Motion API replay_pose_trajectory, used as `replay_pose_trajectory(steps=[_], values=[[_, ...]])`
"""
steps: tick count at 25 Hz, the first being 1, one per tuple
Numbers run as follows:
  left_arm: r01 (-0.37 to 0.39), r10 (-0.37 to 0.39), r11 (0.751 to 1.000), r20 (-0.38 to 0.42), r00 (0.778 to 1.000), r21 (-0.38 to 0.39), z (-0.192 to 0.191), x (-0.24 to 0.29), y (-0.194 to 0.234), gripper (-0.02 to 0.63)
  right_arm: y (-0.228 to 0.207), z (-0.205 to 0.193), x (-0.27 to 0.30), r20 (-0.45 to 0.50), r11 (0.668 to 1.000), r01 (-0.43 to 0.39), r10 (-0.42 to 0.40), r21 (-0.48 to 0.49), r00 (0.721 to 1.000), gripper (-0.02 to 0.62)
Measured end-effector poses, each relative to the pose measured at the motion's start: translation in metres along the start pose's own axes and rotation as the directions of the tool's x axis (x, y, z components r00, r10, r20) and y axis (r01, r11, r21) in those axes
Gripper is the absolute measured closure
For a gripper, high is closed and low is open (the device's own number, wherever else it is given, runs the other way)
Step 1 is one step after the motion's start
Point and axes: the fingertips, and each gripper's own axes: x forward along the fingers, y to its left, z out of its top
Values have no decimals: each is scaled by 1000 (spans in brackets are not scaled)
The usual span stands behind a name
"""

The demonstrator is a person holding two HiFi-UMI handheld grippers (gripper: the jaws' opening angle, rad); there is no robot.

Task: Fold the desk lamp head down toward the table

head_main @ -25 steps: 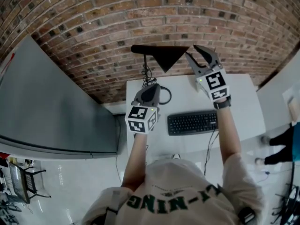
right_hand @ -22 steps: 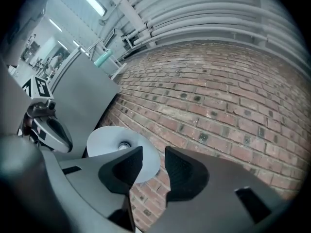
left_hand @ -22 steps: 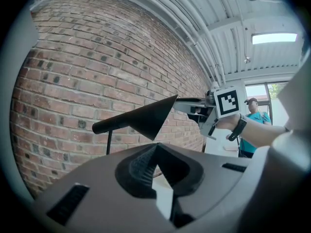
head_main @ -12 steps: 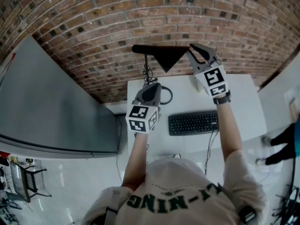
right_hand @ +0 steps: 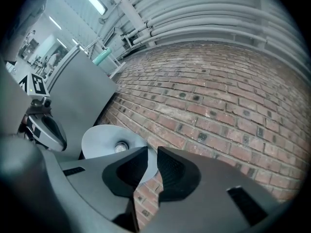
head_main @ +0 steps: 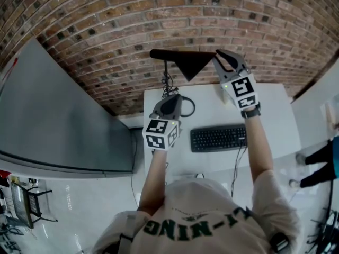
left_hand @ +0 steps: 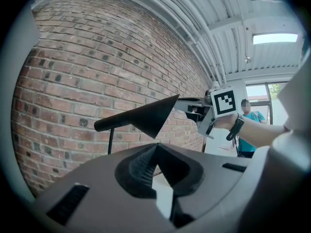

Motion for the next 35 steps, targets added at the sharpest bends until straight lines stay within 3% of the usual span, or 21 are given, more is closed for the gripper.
replay_pose_trajectory(steps=[4,35], values=[[0,0,1000,-4,1000,-6,-3,-1,0,606,4,-6,-5,-39,1000,-14,13,-7,999,535],[-17,17,1000,-23,1000,5,-24,-5,-5,606,25,-61,-20,-86,998,-2,8,59,996,537]])
